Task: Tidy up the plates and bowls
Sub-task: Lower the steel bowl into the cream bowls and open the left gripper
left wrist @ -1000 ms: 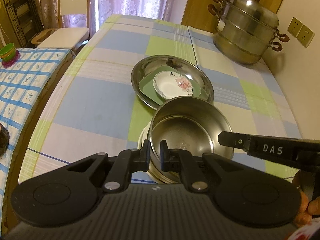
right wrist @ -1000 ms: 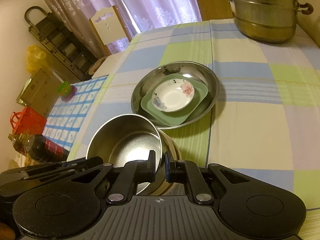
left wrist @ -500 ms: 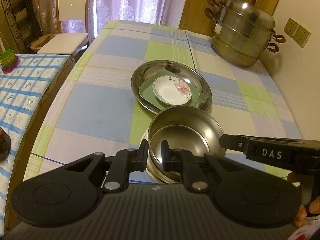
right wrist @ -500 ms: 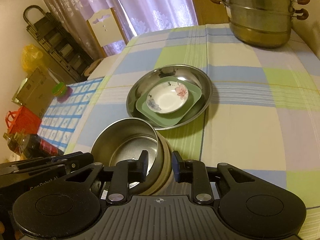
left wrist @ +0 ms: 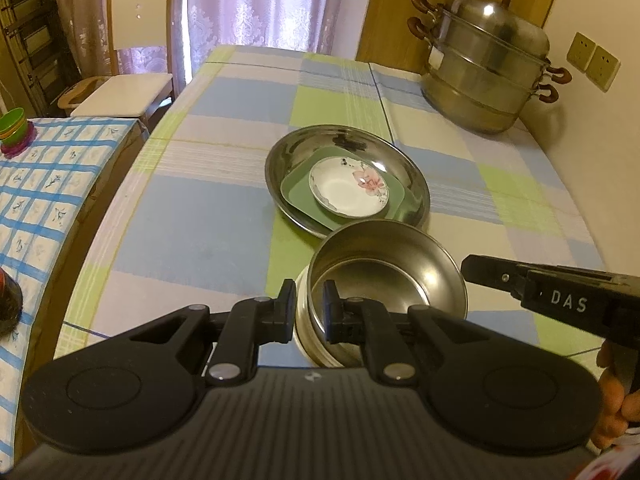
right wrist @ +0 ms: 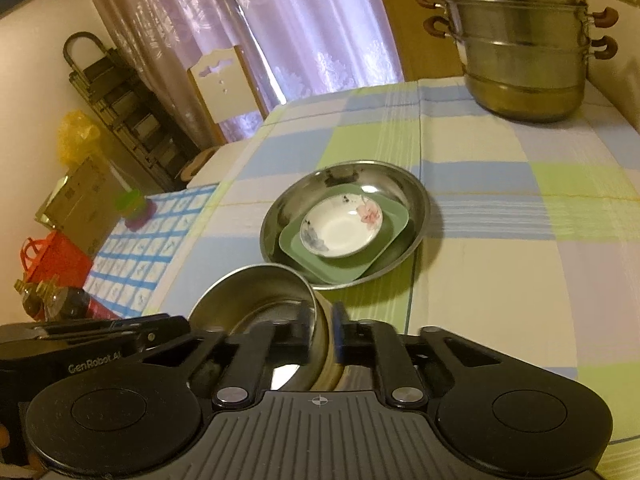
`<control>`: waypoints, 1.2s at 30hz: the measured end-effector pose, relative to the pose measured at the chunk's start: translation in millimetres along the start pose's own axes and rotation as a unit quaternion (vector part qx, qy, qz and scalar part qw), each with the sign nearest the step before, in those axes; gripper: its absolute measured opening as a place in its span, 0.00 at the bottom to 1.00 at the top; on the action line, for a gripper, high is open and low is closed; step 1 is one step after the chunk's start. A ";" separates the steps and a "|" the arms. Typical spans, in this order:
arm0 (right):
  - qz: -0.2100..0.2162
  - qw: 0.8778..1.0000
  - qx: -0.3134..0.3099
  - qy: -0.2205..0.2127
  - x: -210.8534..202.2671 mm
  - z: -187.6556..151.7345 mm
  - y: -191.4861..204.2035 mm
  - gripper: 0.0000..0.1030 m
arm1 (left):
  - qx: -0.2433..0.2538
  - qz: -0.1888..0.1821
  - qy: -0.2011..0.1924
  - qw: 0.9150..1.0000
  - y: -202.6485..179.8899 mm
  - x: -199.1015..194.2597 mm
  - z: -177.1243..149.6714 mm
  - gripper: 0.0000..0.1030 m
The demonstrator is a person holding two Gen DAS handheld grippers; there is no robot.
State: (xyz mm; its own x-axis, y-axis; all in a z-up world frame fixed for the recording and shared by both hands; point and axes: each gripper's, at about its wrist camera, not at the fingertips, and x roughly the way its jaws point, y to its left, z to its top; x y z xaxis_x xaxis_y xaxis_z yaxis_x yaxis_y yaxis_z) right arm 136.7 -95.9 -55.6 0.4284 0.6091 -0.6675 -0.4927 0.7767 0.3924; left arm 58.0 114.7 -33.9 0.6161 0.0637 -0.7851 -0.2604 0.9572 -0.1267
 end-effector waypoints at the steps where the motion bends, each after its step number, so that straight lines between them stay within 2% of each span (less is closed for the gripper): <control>1: 0.001 1.000 -0.001 0.002 1.4 -1.2 -0.5 0.03 | 0.001 -0.001 0.002 1.000 -0.2 1.9 -0.5 0.10; 7: -0.002 1.000 -0.003 0.014 7.9 -6.9 -2.3 0.00 | 0.007 -0.004 0.016 1.000 0.3 11.1 -6.1 0.06; 13: -0.003 1.000 0.001 0.019 11.1 -6.2 -3.6 0.01 | 0.000 -0.004 0.024 1.000 3.5 15.7 -6.5 0.06; 18: -0.005 1.000 0.007 0.002 10.1 -1.3 -4.4 0.01 | -0.001 -0.003 0.013 1.000 4.4 14.6 -1.9 0.06; 27: -0.007 1.000 0.008 0.022 25.5 -4.8 -5.8 0.01 | 0.004 -0.002 0.033 0.999 4.7 30.6 -3.7 0.07; 36: -0.006 0.999 0.023 0.023 22.1 -5.7 -9.0 0.01 | 0.006 0.005 0.020 1.000 2.7 23.4 -4.5 0.07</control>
State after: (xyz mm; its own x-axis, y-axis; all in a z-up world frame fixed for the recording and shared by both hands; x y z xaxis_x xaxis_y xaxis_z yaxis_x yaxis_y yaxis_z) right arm 146.3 -90.3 -77.5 0.3981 0.5926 -0.7002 -0.4517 0.7910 0.4126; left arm 68.3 117.5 -55.3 0.5830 0.0623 -0.8101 -0.2580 0.9597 -0.1118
